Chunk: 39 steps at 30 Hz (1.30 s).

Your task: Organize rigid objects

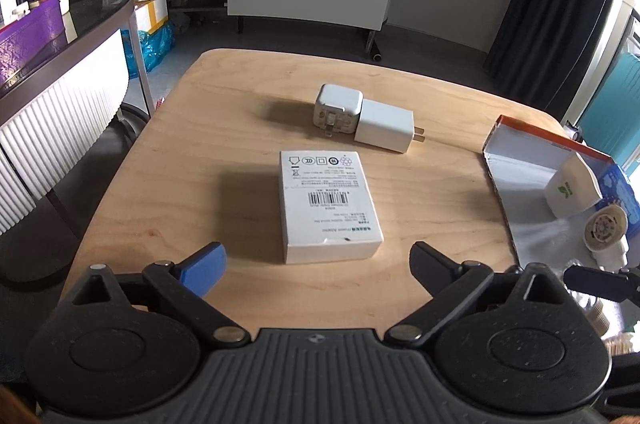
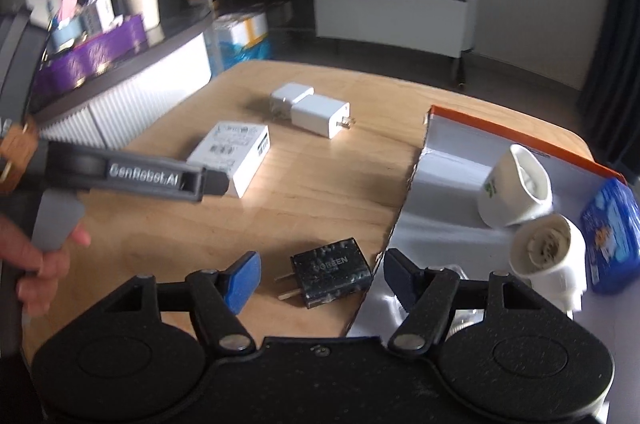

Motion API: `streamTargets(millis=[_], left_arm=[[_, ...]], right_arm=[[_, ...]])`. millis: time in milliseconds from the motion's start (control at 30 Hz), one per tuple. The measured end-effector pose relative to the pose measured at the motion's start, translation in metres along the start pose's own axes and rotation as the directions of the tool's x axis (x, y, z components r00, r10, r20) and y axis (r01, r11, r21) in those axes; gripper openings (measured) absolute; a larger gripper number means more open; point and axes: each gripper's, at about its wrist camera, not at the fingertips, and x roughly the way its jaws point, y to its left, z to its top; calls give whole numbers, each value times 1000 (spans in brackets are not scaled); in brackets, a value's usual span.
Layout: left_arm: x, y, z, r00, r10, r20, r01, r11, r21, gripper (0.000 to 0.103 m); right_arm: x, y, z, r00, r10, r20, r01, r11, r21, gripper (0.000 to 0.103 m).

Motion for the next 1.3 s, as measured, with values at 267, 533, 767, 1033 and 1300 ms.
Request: streamTargets(millis=[267, 533, 767, 1033, 1300], left_arm=[[23, -4, 12, 1000, 5, -3, -5, 1000, 2, 102], [37, -5, 13, 999, 33, 12, -34, 999, 23, 99], [31, -9, 13, 998, 12, 54, -16, 997, 77, 59], [7, 2, 6, 997, 6, 81, -11, 998, 59, 59], [-30, 14, -8, 995, 24, 98, -26, 999, 22, 59]], right_arm=[[28, -9, 4, 996, 46, -72, -49, 998, -37, 82], [41, -3, 2, 987, 109, -114, -120, 988, -95, 84], [38, 7, 4, 988, 116, -101, -126, 987, -103, 73], [23, 17, 5, 998, 69, -10, -70, 996, -51, 72], [-9, 29, 8, 995, -9, 98, 4, 998, 55, 72]])
